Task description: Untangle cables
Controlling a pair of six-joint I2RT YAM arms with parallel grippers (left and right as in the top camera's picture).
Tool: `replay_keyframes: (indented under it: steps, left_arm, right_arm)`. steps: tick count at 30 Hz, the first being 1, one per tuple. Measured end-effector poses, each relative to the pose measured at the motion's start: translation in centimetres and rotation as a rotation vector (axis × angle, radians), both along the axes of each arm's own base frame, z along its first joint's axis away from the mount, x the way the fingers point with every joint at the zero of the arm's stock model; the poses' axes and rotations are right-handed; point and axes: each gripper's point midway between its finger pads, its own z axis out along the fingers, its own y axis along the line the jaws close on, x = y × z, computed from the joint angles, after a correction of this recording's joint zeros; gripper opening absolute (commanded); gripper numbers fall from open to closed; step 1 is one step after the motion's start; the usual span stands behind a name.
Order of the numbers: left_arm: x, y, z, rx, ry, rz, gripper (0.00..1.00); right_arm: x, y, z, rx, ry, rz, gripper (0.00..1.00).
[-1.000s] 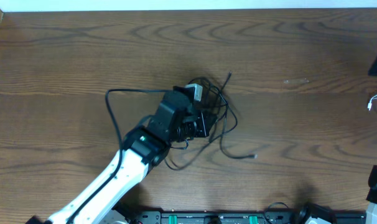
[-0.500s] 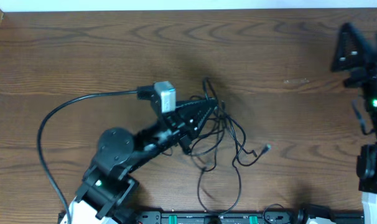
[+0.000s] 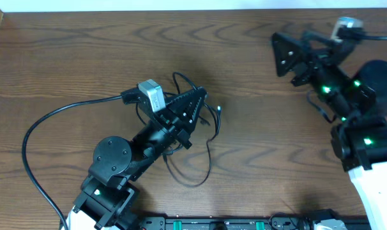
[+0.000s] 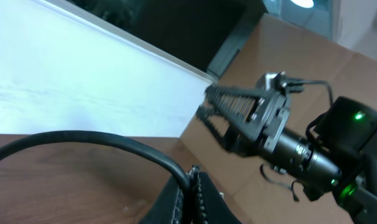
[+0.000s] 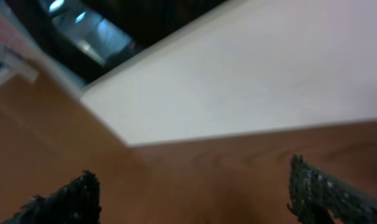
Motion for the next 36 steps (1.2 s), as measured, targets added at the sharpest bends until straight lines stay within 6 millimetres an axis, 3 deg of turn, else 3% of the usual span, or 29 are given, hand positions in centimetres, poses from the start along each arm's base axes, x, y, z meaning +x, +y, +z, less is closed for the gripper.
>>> replay_keyframes:
  steps: [7, 11, 15, 20, 27, 36]
  left_arm:
    - [0.3, 0.4, 0.4, -0.049, 0.027, 0.024, 0.08]
    - [0.3, 0.3, 0.3, -0.066, 0.044, 0.013, 0.08]
    - [-0.4, -0.3, 0.3, -0.059, 0.041, -0.041, 0.08]
    - [-1.3, -1.1, 0.3, -0.039, 0.027, -0.107, 0.08]
    - [-1.7, -1.4, 0.3, -0.023, 0.01, -0.131, 0.08]
    - [-2.1, -1.2, 2.7, -0.077, -0.08, -0.136, 0.08]
  right_arm:
    - [-1.2, 4.9, -2.1, -0.026, 0.053, 0.173, 0.85]
    - [-3.6, 7.8, -4.9, -0.157, 0.084, 0.295, 0.82]
    - [-5.8, 9.5, -6.5, -0.293, 0.052, 0.401, 0.76]
    - [-7.7, 9.4, -6.5, -0.404, -0.027, 0.453, 0.69]
    - [-9.0, 8.8, -8.2, -0.503, -0.015, 0.499, 0.7]
    - [-10.3, 9.7, -7.8, -0.427, 0.018, 0.559, 0.7]
